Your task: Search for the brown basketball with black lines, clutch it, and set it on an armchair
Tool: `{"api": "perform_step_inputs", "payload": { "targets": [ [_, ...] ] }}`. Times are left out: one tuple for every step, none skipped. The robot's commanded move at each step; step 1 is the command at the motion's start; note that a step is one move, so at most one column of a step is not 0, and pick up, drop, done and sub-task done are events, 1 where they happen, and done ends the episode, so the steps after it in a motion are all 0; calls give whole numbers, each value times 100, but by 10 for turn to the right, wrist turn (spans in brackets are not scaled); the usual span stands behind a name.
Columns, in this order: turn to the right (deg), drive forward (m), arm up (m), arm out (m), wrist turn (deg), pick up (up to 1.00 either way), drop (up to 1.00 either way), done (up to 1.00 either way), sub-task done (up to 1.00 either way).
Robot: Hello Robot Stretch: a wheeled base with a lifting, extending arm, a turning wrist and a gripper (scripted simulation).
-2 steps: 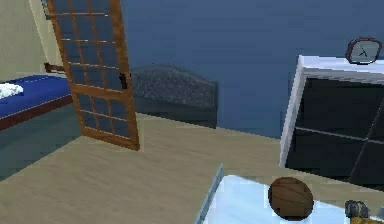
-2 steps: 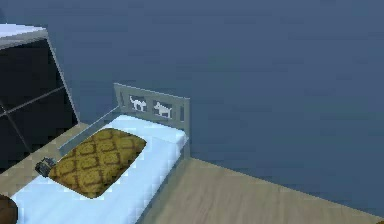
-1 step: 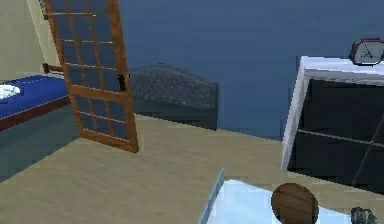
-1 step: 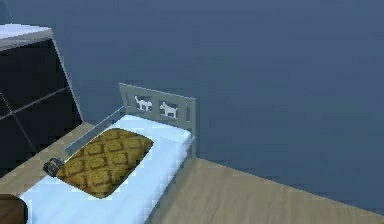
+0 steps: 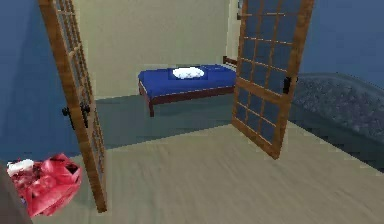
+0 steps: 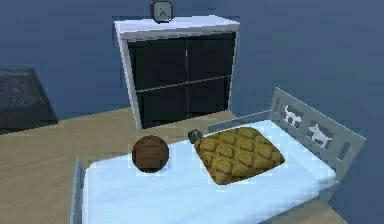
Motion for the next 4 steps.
{"api": "perform_step_inputs", "payload": {
  "targets": [
    [-120, 0, 0, 0, 0, 0, 0, 0, 0],
    [450, 0, 0, 0, 0, 0, 0, 0, 0],
    [450, 0, 0, 0, 0, 0, 0, 0, 0],
    [270, 0, 0, 0, 0, 0, 0, 0, 0]
  ]
}}
